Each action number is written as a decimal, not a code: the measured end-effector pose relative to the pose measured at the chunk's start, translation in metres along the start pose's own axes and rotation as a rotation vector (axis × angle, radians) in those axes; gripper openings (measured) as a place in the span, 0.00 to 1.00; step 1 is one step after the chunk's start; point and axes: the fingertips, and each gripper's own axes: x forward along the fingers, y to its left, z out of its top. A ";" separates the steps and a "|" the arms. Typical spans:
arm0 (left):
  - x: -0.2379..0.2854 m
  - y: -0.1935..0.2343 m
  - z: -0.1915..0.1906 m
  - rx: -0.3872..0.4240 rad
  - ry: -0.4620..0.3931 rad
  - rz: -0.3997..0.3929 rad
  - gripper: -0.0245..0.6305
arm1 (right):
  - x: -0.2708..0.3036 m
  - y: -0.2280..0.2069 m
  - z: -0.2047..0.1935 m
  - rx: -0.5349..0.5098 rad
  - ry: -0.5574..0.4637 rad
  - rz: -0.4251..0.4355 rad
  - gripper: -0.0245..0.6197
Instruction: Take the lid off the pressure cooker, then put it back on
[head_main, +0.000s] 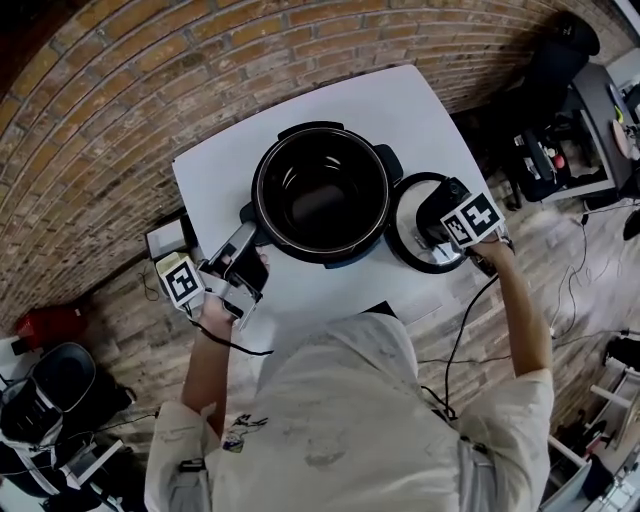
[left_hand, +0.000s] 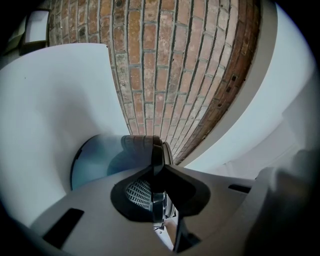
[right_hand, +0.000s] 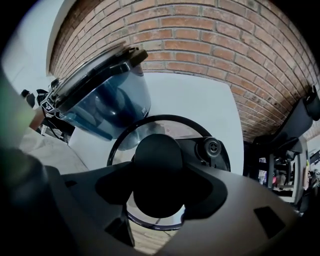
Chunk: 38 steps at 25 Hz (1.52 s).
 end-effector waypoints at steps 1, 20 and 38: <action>0.000 0.000 0.000 0.000 -0.001 0.000 0.13 | -0.008 -0.002 0.000 -0.005 -0.002 -0.006 0.49; 0.001 0.001 0.002 0.004 -0.004 -0.016 0.13 | -0.176 0.005 0.068 -0.184 -0.112 -0.093 0.49; 0.003 0.001 0.002 0.014 -0.013 -0.030 0.13 | -0.189 0.106 0.162 -0.474 -0.137 0.031 0.49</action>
